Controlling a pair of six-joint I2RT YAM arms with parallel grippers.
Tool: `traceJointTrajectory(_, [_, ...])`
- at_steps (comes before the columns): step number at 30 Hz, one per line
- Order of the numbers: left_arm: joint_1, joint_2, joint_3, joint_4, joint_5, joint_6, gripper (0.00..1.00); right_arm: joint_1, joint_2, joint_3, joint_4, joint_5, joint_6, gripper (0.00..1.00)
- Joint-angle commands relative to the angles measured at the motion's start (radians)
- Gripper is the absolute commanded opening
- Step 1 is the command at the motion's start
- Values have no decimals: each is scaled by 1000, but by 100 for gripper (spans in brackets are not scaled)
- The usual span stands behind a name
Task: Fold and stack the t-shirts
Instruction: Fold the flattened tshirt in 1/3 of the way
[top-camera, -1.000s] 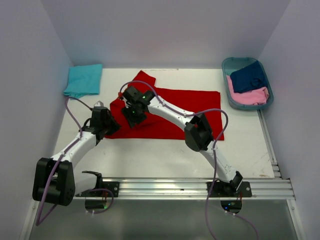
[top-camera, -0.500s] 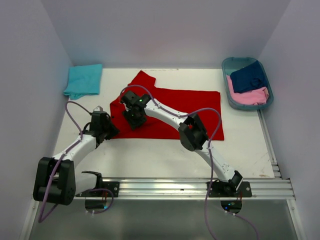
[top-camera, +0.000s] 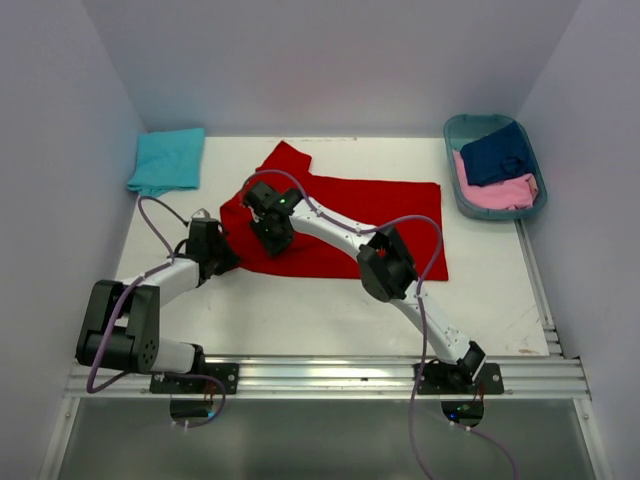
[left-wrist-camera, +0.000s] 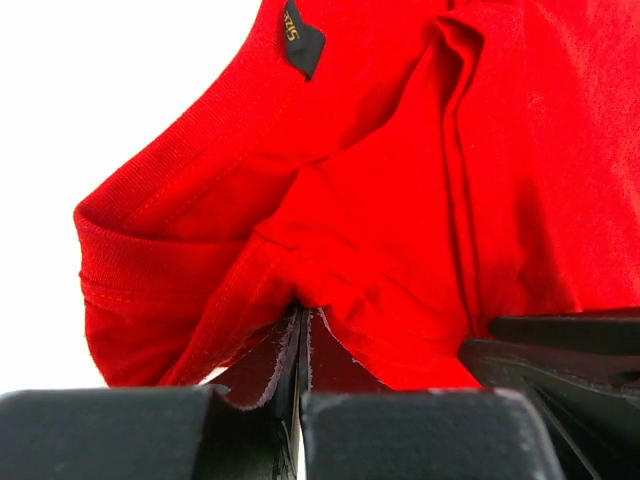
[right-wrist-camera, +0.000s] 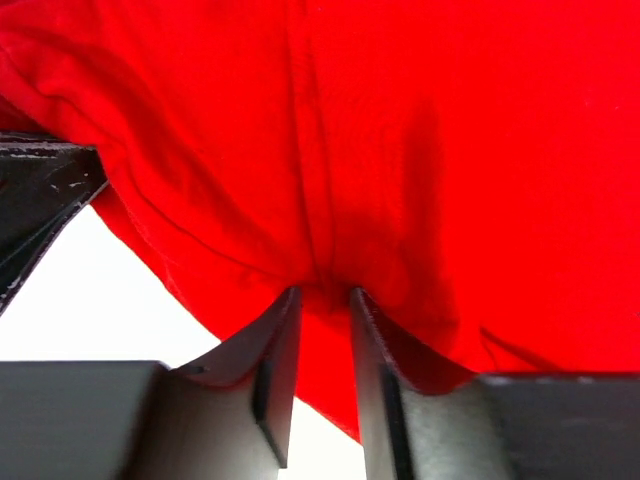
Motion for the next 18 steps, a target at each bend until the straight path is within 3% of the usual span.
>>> traceJointTrajectory(1, [8,51,-14,-95,-54,43,0,0,-54,-19,6,17,-6,29])
traceJointTrajectory(9, [8,-8,-18,-164,-68,50,0,0,-69,-27,6,33,-8,3])
traceJointTrajectory(18, [8,-100,-75,-204,-40,47,0,-3,-98,-39,9,33,-8,0])
